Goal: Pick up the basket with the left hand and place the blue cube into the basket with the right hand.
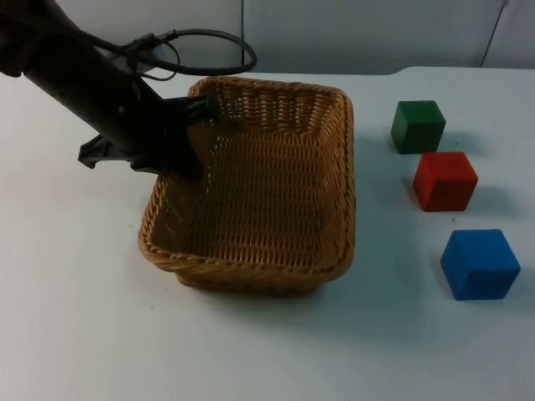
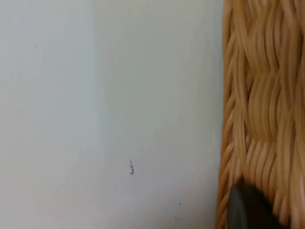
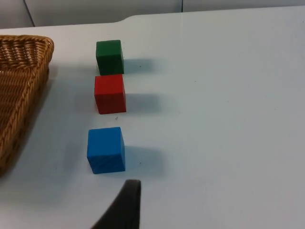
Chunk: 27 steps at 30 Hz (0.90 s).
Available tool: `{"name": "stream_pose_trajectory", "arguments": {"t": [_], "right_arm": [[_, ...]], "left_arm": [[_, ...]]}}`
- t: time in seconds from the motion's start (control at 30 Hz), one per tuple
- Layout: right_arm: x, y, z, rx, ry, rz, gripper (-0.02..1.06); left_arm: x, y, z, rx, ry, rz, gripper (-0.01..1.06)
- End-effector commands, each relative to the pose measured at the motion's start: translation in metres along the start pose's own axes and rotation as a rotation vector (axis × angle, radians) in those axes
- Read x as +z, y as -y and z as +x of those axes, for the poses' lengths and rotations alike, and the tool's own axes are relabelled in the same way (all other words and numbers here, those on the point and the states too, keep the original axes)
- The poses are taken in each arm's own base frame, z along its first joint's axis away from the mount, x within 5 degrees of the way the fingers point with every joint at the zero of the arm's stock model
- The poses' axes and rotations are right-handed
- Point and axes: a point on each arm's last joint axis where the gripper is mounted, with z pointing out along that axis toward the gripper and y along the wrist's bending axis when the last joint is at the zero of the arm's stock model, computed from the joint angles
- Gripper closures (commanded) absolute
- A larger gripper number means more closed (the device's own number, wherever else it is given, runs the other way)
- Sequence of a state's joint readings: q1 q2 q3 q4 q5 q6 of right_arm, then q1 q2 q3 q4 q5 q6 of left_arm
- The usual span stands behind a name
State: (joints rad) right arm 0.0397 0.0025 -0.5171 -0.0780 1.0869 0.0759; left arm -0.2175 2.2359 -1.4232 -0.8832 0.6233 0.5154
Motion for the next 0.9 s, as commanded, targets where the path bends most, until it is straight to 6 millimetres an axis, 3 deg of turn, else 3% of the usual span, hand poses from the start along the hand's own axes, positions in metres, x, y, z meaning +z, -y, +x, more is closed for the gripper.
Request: {"name": "stream_pose_trajectory", "arguments": {"t": [0.0,0.4,0.53,0.67,0.7,0.8,0.83,0.87], "right_arm": [[0.001,0.000,0.001,0.003,0.004,0.012,0.00],[0.001,0.000,0.001,0.003,0.004,0.012,0.00],[0.001,0.000,0.001,0.003,0.004,0.012,0.00],[0.001,0.000,0.001,0.003,0.004,0.012,0.00],[0.001,0.000,0.001,0.003,0.004,0.012,0.00],[0.001,0.000,0.001,0.003,0.004,0.012,0.00],[0.001,0.000,0.001,0.003,0.004,0.012,0.00],[0.001,0.000,0.001,0.003,0.004,0.012,0.00]], "left_arm": [[-0.001,0.003,-0.002,0.002,0.009,0.005,1.05],[-0.012,0.005,-0.005,-0.075,0.011,0.021,1.05],[-0.033,0.008,-0.010,-0.065,0.025,0.040,1.05],[-0.077,0.015,-0.012,-0.060,0.080,0.060,1.05],[-0.077,0.015,-0.012,-0.060,0.080,0.060,1.05],[-0.104,0.013,0.002,-0.045,0.105,0.050,1.05],[-0.104,0.013,0.002,-0.045,0.105,0.050,1.05],[-0.117,0.011,0.013,-0.047,0.109,0.043,1.05]]}}
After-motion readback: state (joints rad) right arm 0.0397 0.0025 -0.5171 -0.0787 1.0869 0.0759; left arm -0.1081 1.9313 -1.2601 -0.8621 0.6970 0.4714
